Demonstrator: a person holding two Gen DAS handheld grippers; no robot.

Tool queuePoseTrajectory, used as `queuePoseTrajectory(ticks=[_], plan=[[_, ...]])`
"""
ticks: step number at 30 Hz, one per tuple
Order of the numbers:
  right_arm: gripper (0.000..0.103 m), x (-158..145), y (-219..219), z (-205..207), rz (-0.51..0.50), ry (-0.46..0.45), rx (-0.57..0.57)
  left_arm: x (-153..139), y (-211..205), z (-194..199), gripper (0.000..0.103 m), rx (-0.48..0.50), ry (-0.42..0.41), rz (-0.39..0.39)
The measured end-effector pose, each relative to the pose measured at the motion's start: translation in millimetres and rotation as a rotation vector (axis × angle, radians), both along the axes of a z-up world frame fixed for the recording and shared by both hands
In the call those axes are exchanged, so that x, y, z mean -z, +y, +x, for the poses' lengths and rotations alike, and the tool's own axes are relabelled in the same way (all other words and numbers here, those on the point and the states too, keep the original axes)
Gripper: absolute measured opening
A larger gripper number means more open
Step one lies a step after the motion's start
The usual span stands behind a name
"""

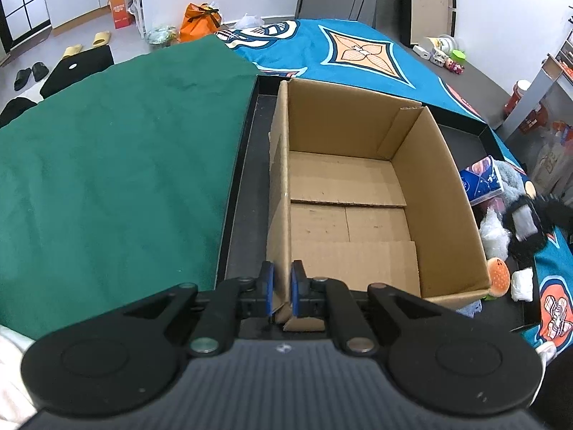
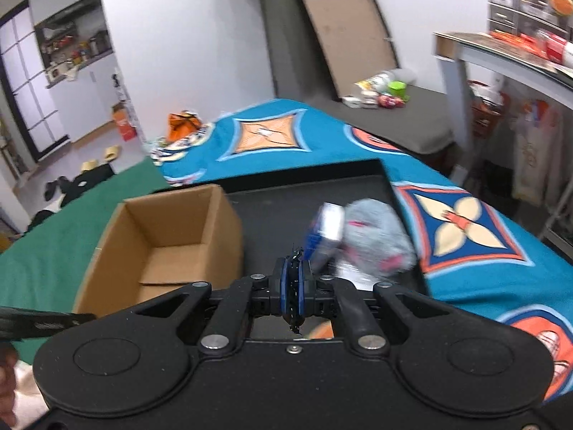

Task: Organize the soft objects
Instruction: 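Lift the black plush with the right gripper and carry it over the box, then open the right gripper to drop the black plush into the box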

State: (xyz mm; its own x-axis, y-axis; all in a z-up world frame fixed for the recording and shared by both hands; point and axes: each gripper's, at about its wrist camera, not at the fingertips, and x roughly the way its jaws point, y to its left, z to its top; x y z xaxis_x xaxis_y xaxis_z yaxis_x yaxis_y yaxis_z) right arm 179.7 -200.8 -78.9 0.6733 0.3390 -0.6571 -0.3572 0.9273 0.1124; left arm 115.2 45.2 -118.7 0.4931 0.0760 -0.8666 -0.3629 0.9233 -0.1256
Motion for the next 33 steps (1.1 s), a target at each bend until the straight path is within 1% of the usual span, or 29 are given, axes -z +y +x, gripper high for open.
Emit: queuePoseTrajectory(ticks=[2, 9, 15, 19, 24, 27, 30, 31, 32, 33], plan=[[0.006, -4, 14, 0, 0.005, -0.004, -0.024, 0, 1, -1, 0.009, -0.002, -0.003, 0.006], [0.006, -15, 56, 0, 0.009, -0.020, -0.094, 0, 6, 2, 0.009, -0.033, -0.008, -0.022], [0.006, -11, 84, 3, -0.012, -0.007, -0.125, 1, 12, 5, 0.009, -0.052, -0.003, -0.043], [0.006, -8, 103, 6, -0.017, 0.000, -0.145, 1, 19, 5, 0.010, -0.079, 0.002, -0.087], [0.006, -3, 118, 9, -0.016, 0.011, -0.165, 2, 24, 5, 0.011, -0.112, 0.004, -0.123], [0.006, -1, 127, 9, -0.009, 0.004, -0.182, 1, 23, 4, 0.011, -0.114, -0.003, -0.132], [0.007, -4, 134, 11, 0.018, -0.001, -0.204, 2, 25, 3, 0.011, -0.124, -0.003, -0.140], [0.009, -5, 136, 12, 0.035, -0.002, -0.210, 2, 26, 3, 0.011, -0.128, -0.003, -0.144], [0.015, -7, 136, 12, 0.050, -0.007, -0.211, 2, 27, 3, 0.011, -0.132, -0.004, -0.147], [0.024, -9, 136, 12, 0.052, -0.011, -0.211, 2, 27, 2, 0.011, -0.133, -0.005, -0.149]])
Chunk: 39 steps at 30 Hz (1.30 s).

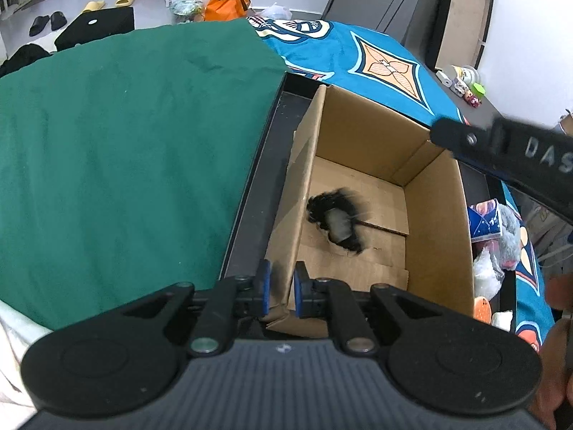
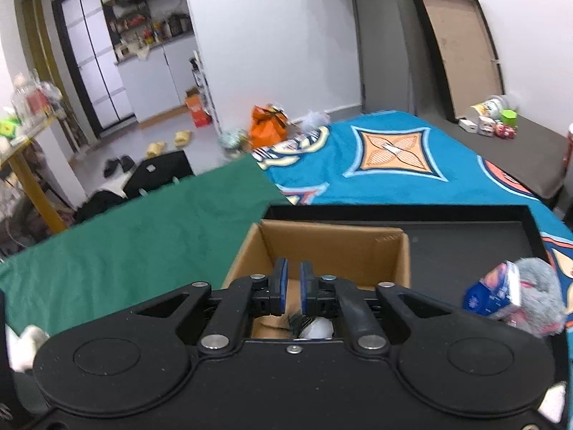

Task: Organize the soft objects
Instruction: 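Open the right gripper to drop the black plush into the box, then move the right gripper to the orange burger plush and grasp it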

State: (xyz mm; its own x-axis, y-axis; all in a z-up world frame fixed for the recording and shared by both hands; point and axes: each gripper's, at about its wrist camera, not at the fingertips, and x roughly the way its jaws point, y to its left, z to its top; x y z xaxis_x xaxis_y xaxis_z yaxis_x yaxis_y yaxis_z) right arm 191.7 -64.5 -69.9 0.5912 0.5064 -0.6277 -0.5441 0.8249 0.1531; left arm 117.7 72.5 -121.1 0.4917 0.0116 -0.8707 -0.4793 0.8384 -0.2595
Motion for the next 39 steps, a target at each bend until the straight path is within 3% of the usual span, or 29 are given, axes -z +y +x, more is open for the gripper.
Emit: queuePoseTrajectory(ticks=[2, 3, 14, 18, 24, 33, 39], plan=[[0.080, -1, -2, -2, -0.002, -0.015, 0.004, 0, -2, 0, 0.012, 0.009, -0.004, 0.014], [0.084, -1, -5, -4, 0.004, -0.026, 0.008, 0, -4, 0, 0.012, 0.014, -0.006, 0.023], [0.084, 15, -40, -19, -0.051, 0.027, 0.053, -5, -19, 2, 0.017, 0.065, 0.014, 0.119], [0.084, 13, -60, -22, -0.043, 0.020, 0.087, -10, -28, 1, 0.043, 0.100, 0.011, 0.167], [0.082, 14, -95, -27, -0.055, 0.009, 0.141, -20, -41, 1, 0.060, 0.134, -0.021, 0.220], [0.073, 35, -147, -30, -0.107, 0.035, 0.201, -21, -58, 8, 0.071, 0.185, -0.014, 0.279], [0.073, 51, -171, -26, -0.122, 0.068, 0.235, -20, -62, 13, 0.072, 0.190, 0.000, 0.298]])
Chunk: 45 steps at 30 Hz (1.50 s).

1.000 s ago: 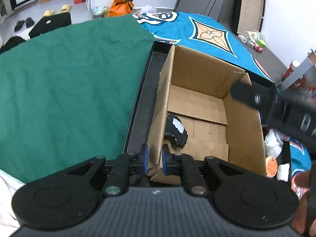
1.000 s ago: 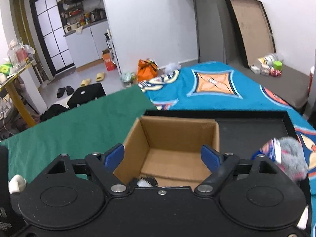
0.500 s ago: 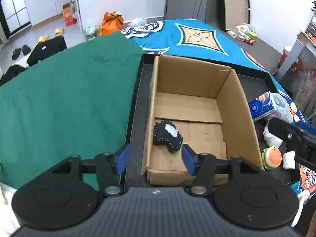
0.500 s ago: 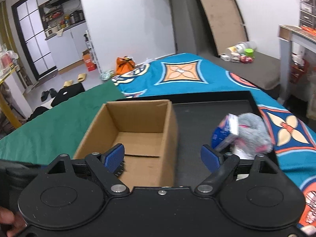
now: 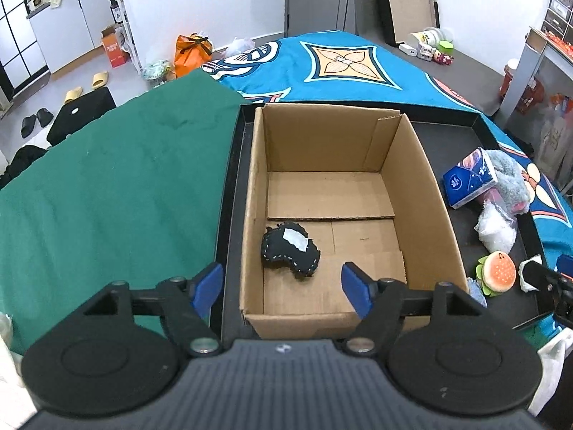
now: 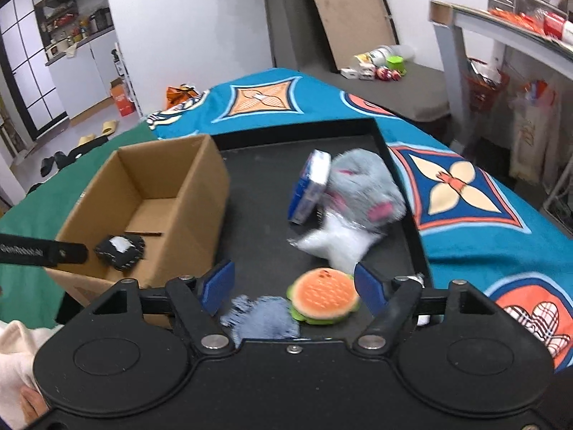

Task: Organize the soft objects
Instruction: 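Move the right gripper to the orange burger plush and grasp it, then carry the burger plush with the right gripper over the box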

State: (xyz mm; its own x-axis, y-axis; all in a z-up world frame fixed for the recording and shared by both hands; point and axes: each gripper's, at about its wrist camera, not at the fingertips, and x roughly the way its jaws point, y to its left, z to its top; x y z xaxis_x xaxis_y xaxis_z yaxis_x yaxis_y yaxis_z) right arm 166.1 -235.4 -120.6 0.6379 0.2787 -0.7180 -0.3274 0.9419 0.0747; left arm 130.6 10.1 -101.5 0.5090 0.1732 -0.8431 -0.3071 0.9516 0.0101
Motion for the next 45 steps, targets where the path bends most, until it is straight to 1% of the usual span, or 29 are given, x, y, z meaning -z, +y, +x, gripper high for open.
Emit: queuePoseTrajectory(ticks=[5, 9, 12, 14, 21, 25, 27, 29, 30, 32, 34, 37, 45], plan=[[0.073, 13, -12, 8, 0.000, 0.037, 0.026, 2, -5, 5, 0.073, 0.012, 0.011, 0.025], [0.073, 25, -18, 18, 0.010, 0.083, 0.035, 6, -8, 10, 0.073, 0.016, 0.027, 0.038], [0.073, 32, -18, 23, 0.013, 0.103, 0.024, 9, -9, 12, 0.073, 0.019, 0.040, 0.052], [0.073, 36, -17, 26, 0.015, 0.114, 0.019, 11, -8, 15, 0.073, 0.012, 0.053, 0.046], [0.073, 49, -16, 37, 0.022, 0.157, 0.044, 17, -10, 20, 0.073, 0.008, 0.074, 0.062], [0.072, 60, -15, 43, 0.020, 0.200, 0.057, 18, -12, 22, 0.073, 0.014, 0.079, 0.071], [0.067, 63, -15, 45, 0.020, 0.216, 0.063, 19, -13, 23, 0.073, 0.017, 0.081, 0.068], [0.049, 66, -15, 46, 0.023, 0.231, 0.065, 20, -14, 23, 0.073, 0.024, 0.085, 0.070], [0.049, 67, -16, 46, 0.020, 0.234, 0.070, 20, -14, 23, 0.073, 0.027, 0.087, 0.071], [0.043, 66, -16, 44, 0.021, 0.229, 0.069, 21, -15, 23, 0.073, 0.030, 0.089, 0.072], [0.039, 63, -17, 42, 0.018, 0.215, 0.066, 21, -15, 23, 0.073, 0.030, 0.088, 0.074], [0.038, 58, -18, 42, 0.017, 0.200, 0.072, 19, -14, 22, 0.073, 0.023, 0.082, 0.076], [0.037, 38, -16, 39, 0.033, 0.147, 0.064, 18, -13, 18, 0.073, 0.020, 0.079, 0.067]])
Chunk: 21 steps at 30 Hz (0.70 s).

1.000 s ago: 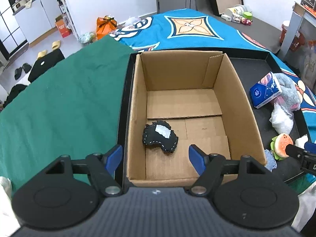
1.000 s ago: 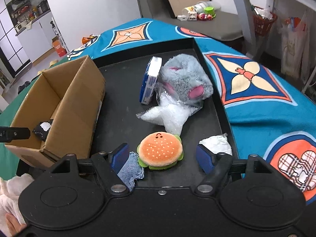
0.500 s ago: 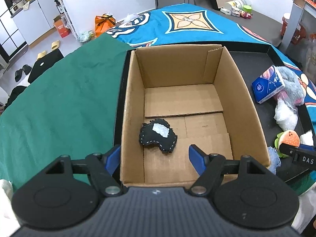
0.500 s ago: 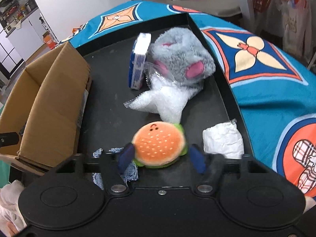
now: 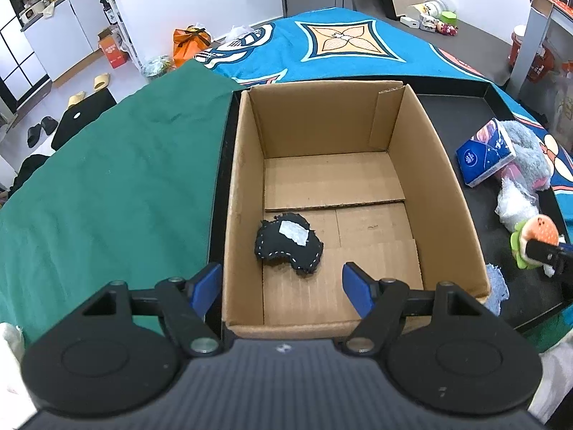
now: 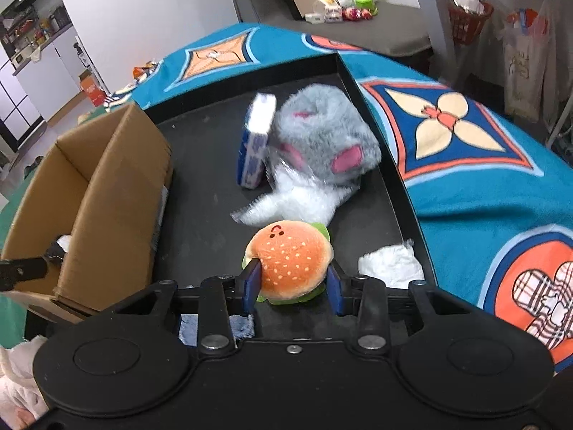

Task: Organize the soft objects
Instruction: 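Carry the burger plush with the right gripper over the box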

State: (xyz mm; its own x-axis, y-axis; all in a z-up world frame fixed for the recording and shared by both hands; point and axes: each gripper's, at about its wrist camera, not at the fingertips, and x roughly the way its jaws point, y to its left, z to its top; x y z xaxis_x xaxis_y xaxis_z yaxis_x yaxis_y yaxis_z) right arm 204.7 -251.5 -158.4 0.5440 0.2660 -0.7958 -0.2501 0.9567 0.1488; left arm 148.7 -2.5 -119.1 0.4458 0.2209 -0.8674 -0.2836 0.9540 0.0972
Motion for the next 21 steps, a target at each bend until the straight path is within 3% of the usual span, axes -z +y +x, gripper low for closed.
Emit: queuePoseTrajectory(ticks=[13, 21], plan=[[0.038, -35, 25, -5, 0.045, -0.108, -0.052, -8, 14, -11, 0.072, -0.027, -0.072, -0.034], [0.038, -51, 47, -8, 0.067, -0.156, -0.083, -9, 25, -16, 0.061, -0.045, -0.094, -0.058]])
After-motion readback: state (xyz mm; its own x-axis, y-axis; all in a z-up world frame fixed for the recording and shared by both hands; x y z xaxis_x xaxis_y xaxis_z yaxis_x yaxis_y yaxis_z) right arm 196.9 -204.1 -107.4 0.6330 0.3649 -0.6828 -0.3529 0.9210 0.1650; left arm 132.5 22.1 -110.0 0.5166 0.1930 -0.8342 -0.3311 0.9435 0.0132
